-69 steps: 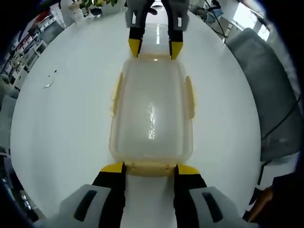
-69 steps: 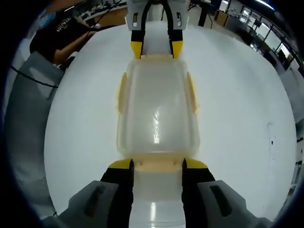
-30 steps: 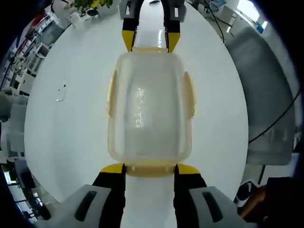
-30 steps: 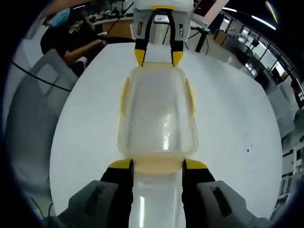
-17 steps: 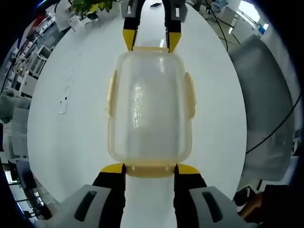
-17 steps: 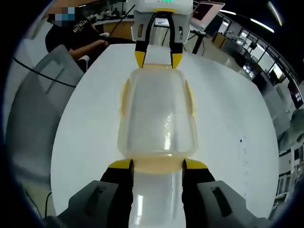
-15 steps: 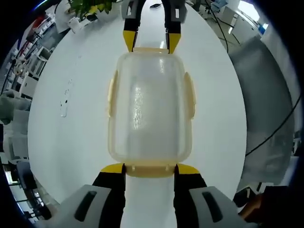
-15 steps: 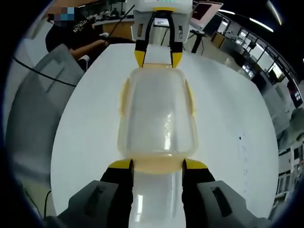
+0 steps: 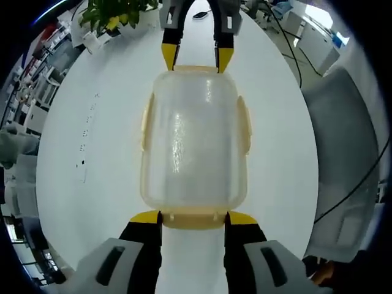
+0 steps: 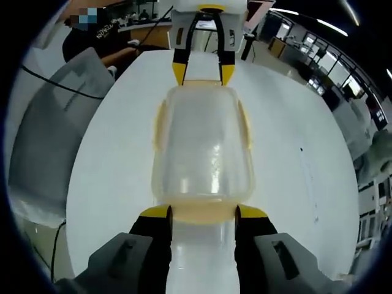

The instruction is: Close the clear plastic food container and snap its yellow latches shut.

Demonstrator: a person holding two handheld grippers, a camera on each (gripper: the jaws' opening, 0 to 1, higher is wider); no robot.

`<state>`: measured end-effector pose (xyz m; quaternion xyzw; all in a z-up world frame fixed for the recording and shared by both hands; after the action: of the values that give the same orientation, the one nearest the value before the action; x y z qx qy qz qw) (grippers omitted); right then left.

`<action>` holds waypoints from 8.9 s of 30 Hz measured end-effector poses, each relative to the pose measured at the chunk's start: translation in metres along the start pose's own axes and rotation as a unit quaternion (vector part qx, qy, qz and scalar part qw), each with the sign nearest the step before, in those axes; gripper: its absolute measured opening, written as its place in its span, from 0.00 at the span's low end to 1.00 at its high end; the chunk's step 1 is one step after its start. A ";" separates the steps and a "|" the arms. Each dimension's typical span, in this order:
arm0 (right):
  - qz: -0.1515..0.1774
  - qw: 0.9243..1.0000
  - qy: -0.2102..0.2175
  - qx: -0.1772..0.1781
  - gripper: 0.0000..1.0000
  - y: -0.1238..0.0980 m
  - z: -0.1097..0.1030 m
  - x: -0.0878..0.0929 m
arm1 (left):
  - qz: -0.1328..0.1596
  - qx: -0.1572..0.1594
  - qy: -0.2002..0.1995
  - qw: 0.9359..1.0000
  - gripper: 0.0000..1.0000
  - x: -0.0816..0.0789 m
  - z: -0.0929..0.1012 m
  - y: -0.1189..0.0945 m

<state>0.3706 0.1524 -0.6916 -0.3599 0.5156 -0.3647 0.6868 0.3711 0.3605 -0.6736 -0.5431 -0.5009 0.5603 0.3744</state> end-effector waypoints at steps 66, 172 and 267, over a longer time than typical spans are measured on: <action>-0.063 0.993 0.091 -0.026 0.23 -0.006 -0.028 0.098 | -0.045 0.024 0.025 0.998 0.37 -0.056 0.002 0.062; 0.135 0.727 0.667 -0.094 0.12 -0.002 -0.021 0.098 | 0.124 0.188 -0.678 0.700 0.16 -0.028 0.008 0.059; -0.005 0.980 0.172 0.101 0.08 0.015 0.042 -0.018 | 0.228 0.000 -0.179 0.957 0.02 -0.096 0.064 0.046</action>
<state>0.4098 0.1798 -0.6874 -0.2227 0.5847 -0.4750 0.6188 0.3262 0.2479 -0.7018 -0.5339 -0.4225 0.7187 0.1412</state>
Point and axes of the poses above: the point that each gripper's makers call its tool centre point, and the gripper's own axes: y roughly forward along the fingers, z roughly to its right, x roughly out of its underside, the point moved 8 cm from there along -y, roughly backward along the fingers, and after that the axes turned 9 degrees about -y, right-handed, at the moved point
